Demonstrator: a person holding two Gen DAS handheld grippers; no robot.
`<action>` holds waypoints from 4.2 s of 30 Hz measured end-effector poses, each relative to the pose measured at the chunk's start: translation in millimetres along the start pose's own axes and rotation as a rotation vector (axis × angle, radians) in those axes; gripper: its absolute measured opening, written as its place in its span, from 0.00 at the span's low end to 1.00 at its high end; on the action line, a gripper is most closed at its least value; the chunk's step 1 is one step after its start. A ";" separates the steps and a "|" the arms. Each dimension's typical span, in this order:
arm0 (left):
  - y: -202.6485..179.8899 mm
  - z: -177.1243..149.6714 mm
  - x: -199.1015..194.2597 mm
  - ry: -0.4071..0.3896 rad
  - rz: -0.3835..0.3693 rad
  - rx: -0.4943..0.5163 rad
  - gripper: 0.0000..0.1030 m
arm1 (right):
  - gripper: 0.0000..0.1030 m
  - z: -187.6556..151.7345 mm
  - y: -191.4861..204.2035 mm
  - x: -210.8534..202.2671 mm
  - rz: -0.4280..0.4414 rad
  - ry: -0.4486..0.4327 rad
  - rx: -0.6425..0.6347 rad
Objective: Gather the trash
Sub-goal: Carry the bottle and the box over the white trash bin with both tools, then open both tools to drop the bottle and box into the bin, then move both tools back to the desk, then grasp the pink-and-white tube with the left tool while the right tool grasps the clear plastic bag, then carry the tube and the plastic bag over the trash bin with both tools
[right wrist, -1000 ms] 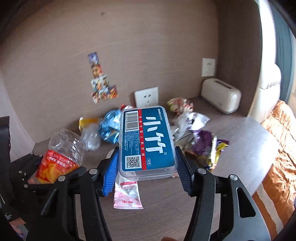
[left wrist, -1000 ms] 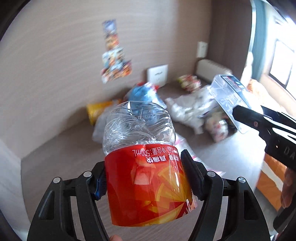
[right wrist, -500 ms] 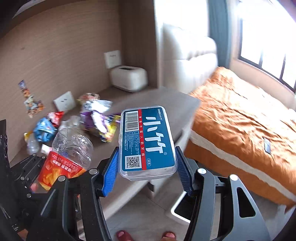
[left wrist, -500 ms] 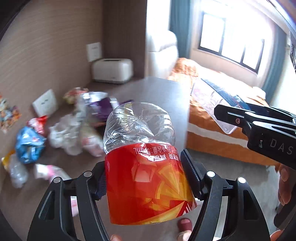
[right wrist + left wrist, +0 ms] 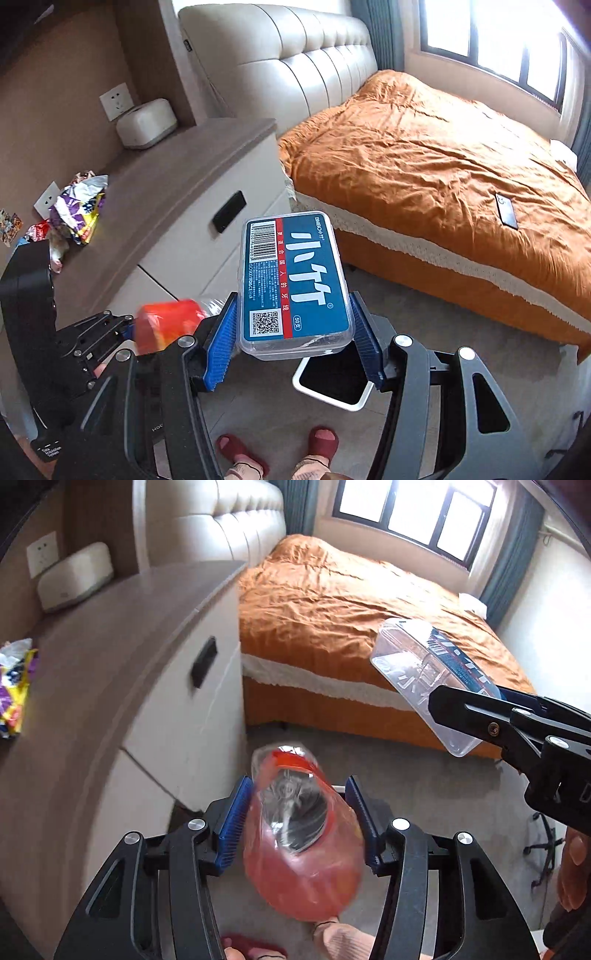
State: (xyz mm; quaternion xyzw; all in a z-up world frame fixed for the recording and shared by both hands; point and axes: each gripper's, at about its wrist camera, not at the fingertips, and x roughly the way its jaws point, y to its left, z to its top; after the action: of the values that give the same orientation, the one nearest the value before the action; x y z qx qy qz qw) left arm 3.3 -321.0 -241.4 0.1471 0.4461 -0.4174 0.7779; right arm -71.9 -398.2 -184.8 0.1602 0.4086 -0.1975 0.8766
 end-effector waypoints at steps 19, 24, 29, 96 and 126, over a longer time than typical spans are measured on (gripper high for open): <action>-32.6 -123.0 347.3 0.334 -0.075 0.039 0.95 | 0.96 -165.8 -137.9 287.1 -0.047 0.358 0.009; -28.6 -122.4 331.7 0.336 -0.052 0.048 0.95 | 0.96 -165.7 -138.8 275.3 -0.051 0.360 0.019; -31.2 -96.7 291.9 0.291 -0.029 0.043 0.95 | 0.96 -138.8 -133.3 240.9 -0.047 0.341 0.006; 342.3 -82.5 -164.2 -0.157 0.459 -0.547 0.71 | 0.58 42.0 344.6 96.8 0.405 0.168 -0.225; 245.2 -46.4 -205.5 -0.216 0.414 -0.459 0.28 | 0.44 66.1 253.3 -27.0 0.484 -0.031 -0.345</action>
State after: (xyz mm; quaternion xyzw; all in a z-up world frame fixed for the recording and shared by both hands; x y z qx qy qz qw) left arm 116.1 -37.5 -134.6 0.0102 0.4042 -0.1521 0.9019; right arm 76.2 -201.1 -92.9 0.0987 0.3726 0.0874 0.9186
